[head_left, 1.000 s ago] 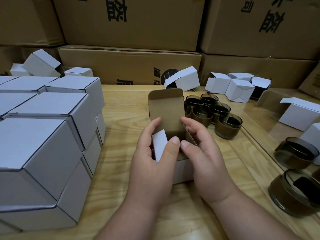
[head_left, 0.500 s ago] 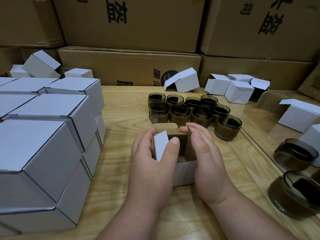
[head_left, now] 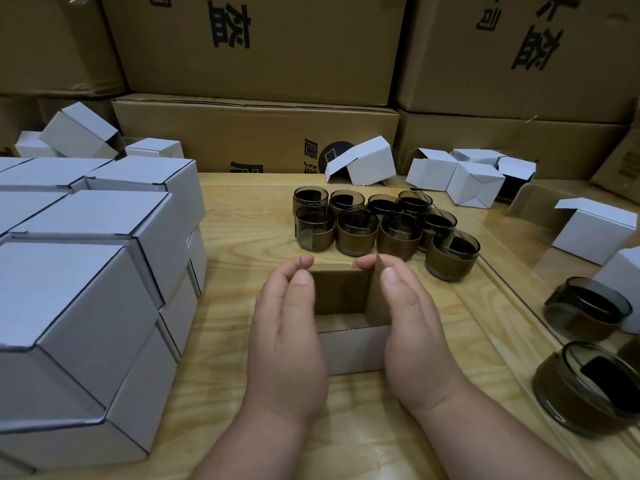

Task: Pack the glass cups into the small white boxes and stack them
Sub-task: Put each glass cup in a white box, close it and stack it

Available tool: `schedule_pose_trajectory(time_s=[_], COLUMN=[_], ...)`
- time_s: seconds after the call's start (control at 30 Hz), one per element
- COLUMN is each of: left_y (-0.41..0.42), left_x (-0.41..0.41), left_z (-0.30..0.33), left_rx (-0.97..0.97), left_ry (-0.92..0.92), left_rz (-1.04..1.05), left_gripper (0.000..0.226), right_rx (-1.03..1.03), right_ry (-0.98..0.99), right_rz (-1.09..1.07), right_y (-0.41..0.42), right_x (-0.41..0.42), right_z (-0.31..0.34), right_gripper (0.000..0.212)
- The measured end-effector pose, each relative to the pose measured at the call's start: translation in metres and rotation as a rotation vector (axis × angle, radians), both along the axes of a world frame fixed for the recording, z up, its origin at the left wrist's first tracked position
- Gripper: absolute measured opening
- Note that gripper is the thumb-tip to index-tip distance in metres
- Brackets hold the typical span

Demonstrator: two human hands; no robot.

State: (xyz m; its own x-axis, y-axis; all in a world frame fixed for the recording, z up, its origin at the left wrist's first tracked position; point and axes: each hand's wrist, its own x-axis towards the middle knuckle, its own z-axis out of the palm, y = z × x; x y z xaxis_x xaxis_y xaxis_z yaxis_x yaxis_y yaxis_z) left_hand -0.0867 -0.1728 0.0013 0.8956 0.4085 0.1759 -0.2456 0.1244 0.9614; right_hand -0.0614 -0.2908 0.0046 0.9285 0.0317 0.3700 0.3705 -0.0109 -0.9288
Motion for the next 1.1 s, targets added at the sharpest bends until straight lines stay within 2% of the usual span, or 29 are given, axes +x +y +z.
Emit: schedule_pose_trajectory(time_s=[0.13,0.27,0.37,0.53,0.7,0.87,1.1], left_y=[0.003,0.005,0.006,0.007,0.005,0.004,0.0], left_x=[0.0,0.0,0.0,0.001,0.002,0.003,0.002], left_z=[0.002,0.003,0.006,0.009,0.008,0.005,0.006], left_rx=[-0.108,-0.048,-0.027,-0.089,-0.128,-0.035,-0.01], left_ry=[0.071,0.116,0.135,0.12,0.122,0.162,0.15], left_rz=[-0.017,0.034,0.077,0.042,0.003,0.012,-0.016], left_gripper=[0.044,0.044,0.051,0.054,0.056,0.045,0.037], right_rx=[0.08,0.045,0.185,0.193,0.096,0.001,-0.017], right_ry=[0.065,0.083,0.19,0.235,0.252,0.276,0.258], right_rz=[-0.035,-0.12,-0.125,-0.16,-0.24,-0.307,-0.275], right_y=[-0.005,-0.011,-0.009,-0.007,-0.009,-0.006,-0.007], right_x=[0.003,0.006,0.008,0.01,0.011,0.012,0.013], right_z=[-0.003,-0.001,0.003,0.008,0.007,0.005,0.005], right_gripper=[0.044,0.054,0.045,0.049,0.046,0.044,0.039])
